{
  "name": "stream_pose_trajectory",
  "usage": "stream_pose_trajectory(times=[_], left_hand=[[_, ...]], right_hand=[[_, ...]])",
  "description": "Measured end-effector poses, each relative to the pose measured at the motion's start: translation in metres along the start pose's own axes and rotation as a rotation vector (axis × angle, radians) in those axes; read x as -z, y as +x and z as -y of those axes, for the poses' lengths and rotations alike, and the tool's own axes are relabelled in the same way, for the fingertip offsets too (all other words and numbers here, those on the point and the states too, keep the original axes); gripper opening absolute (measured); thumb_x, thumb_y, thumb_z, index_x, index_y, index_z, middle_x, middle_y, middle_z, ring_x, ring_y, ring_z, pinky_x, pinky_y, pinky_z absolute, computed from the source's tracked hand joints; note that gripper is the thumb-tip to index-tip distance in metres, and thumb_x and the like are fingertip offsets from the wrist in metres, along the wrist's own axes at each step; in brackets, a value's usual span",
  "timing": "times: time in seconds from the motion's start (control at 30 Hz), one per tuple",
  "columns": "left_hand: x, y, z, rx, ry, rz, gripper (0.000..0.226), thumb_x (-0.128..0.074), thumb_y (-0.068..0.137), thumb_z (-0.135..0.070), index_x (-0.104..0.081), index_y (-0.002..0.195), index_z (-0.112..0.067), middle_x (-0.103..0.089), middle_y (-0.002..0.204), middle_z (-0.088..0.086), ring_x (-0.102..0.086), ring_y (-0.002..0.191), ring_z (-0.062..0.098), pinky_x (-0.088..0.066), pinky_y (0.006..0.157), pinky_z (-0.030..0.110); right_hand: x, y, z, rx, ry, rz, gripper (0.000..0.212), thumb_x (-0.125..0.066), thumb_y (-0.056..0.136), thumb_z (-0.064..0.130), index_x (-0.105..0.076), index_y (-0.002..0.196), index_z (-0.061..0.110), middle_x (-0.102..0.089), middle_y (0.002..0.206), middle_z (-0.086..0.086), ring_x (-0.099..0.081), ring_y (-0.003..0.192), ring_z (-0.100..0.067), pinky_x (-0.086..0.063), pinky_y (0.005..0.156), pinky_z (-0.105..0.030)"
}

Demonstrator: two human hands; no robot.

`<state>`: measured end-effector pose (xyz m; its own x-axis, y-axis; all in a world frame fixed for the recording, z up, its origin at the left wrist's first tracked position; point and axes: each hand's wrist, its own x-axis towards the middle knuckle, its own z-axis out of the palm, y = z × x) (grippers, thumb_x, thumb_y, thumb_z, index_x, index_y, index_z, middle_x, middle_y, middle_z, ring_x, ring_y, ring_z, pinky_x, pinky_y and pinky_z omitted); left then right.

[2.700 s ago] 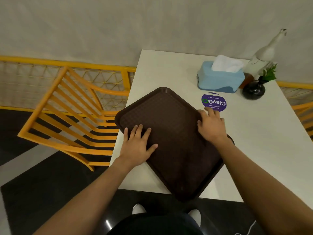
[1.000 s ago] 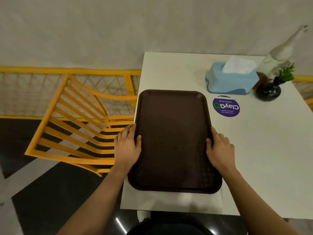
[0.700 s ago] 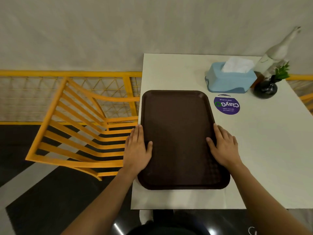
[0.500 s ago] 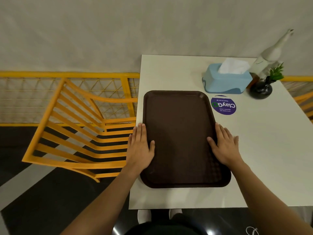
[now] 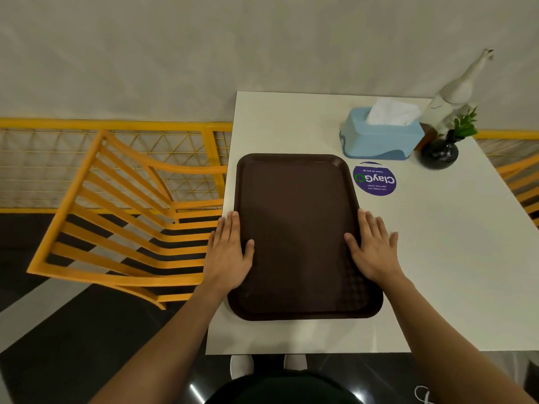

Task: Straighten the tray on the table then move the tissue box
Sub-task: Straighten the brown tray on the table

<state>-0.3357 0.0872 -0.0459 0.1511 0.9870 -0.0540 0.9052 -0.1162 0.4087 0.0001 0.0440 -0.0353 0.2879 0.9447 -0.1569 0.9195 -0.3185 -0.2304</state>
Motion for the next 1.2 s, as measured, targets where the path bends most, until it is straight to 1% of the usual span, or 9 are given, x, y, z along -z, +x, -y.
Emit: stream_pose_trajectory(times=[0.33, 0.5, 0.73, 0.9, 1.0, 1.1, 1.2], left_hand=[[0.001, 0.000, -0.002, -0.008, 0.012, -0.007, 0.077, -0.031, 0.103, -0.054, 0.004, 0.162, -0.018, -0.006, 0.170, 0.003, -0.001, 0.156, 0.023, -0.008, 0.125, 0.043], [0.002, 0.002, -0.002, -0.019, 0.036, -0.011, 0.077, -0.030, 0.103, -0.055, 0.003, 0.162, -0.018, -0.006, 0.170, 0.004, 0.001, 0.156, 0.023, -0.007, 0.125, 0.043], [0.005, 0.007, -0.005, -0.011, 0.032, 0.016, 0.076, -0.029, 0.103, -0.054, 0.005, 0.161, -0.018, -0.005, 0.170, 0.004, 0.002, 0.156, 0.025, -0.009, 0.124, 0.047], [0.004, 0.006, -0.005, -0.013, 0.005, 0.009, 0.076, -0.031, 0.102, -0.054, 0.004, 0.160, -0.020, -0.008, 0.170, 0.005, 0.000, 0.156, 0.026, -0.011, 0.123, 0.047], [0.006, 0.008, -0.004, -0.014, -0.007, 0.024, 0.078, -0.034, 0.102, -0.056, 0.003, 0.161, -0.020, -0.007, 0.170, 0.008, 0.002, 0.156, 0.028, -0.009, 0.123, 0.046], [0.014, 0.011, -0.002, -0.004, -0.076, 0.058, 0.079, -0.033, 0.100, -0.061, -0.001, 0.162, -0.022, -0.004, 0.170, 0.009, 0.004, 0.155, 0.029, -0.005, 0.123, 0.047], [0.027, 0.014, -0.003, -0.007, -0.148, 0.058, 0.077, -0.035, 0.099, -0.063, -0.009, 0.161, -0.025, -0.004, 0.170, 0.007, 0.005, 0.155, 0.029, -0.004, 0.123, 0.048]], right_hand=[[0.000, -0.001, -0.001, -0.017, -0.013, 0.010, 0.071, -0.017, 0.102, 0.062, 0.005, 0.162, 0.030, -0.002, 0.171, -0.003, 0.002, 0.156, -0.029, 0.003, 0.120, -0.063], [-0.003, 0.000, -0.004, -0.017, -0.021, 0.004, 0.072, -0.017, 0.102, 0.064, 0.005, 0.161, 0.031, -0.004, 0.170, -0.003, 0.002, 0.156, -0.030, 0.003, 0.119, -0.063], [-0.002, 0.006, -0.003, -0.036, -0.048, 0.005, 0.073, -0.016, 0.100, 0.067, 0.006, 0.161, 0.032, -0.003, 0.171, -0.003, 0.004, 0.156, -0.031, 0.006, 0.118, -0.062], [-0.002, 0.006, -0.002, -0.048, -0.035, 0.008, 0.072, -0.016, 0.101, 0.066, 0.007, 0.161, 0.033, -0.003, 0.171, -0.003, 0.003, 0.156, -0.031, 0.004, 0.118, -0.063], [0.000, 0.006, -0.002, -0.044, -0.036, 0.011, 0.072, -0.016, 0.100, 0.066, 0.007, 0.160, 0.034, -0.004, 0.170, -0.003, 0.004, 0.155, -0.032, 0.004, 0.118, -0.064], [0.004, 0.006, -0.004, -0.041, -0.021, 0.032, 0.075, -0.017, 0.098, 0.069, 0.007, 0.160, 0.035, 0.000, 0.171, -0.002, 0.007, 0.155, -0.031, 0.004, 0.118, -0.063], [0.011, 0.003, -0.002, -0.061, 0.070, 0.000, 0.078, -0.024, 0.098, 0.071, 0.002, 0.161, 0.033, -0.001, 0.171, -0.002, 0.005, 0.155, -0.031, 0.002, 0.119, -0.061]])
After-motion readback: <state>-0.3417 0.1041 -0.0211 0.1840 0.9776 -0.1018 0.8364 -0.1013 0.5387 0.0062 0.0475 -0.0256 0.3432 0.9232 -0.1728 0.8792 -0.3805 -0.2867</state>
